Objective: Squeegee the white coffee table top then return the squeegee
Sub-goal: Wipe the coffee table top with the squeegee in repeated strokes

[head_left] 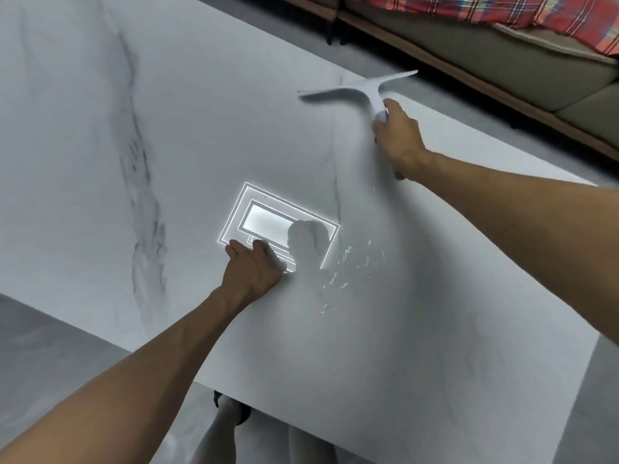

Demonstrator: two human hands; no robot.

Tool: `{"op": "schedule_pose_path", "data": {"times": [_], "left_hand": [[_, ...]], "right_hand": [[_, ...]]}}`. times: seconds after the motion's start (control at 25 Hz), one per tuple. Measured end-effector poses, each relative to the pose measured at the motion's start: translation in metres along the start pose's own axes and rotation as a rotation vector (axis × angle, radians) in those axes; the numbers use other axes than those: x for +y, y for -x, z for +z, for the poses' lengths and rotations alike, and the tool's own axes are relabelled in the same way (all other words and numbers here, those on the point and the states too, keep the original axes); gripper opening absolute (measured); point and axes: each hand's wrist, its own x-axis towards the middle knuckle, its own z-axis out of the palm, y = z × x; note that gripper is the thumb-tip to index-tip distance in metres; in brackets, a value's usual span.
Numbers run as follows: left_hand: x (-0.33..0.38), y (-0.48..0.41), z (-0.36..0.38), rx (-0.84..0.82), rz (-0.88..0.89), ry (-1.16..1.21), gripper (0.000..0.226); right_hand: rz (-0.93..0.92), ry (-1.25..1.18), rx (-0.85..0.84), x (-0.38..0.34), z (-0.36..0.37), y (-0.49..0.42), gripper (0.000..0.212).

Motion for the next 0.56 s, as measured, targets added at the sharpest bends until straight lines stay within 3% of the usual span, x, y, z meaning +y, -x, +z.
{"op": "schedule_pose_path", "data": {"times": [0.12, 0.24, 0.32, 0.44, 0.56], "left_hand": [[0.0, 0.002, 0.007, -0.06, -0.013, 0.061, 0.036], [-0.003, 0.002, -0.002, -0.168, -0.157, 0.22, 0.041], [-0.004, 0.003, -0.009, -0.21, -0.194, 0.166, 0.034], [-0.006, 0.002, -0.006, -0.068, -0.179, 0.037, 0.03], [-0.002, 0.004, -0.01, -0.098, -0.168, -0.037, 0.025]], "right_hand": [[-0.01, -0.001, 0.01, -0.044, 0.042, -0.021, 0.048], [-0.14, 0.174, -0.044, -0.047, 0.071, -0.001, 0.043], [-0.276, 0.297, -0.149, -0.024, 0.075, 0.028, 0.045], [-0.42, 0.405, -0.259, 0.03, 0.056, 0.074, 0.048], [-0.404, 0.524, -0.311, 0.091, 0.013, 0.113, 0.051]]}}
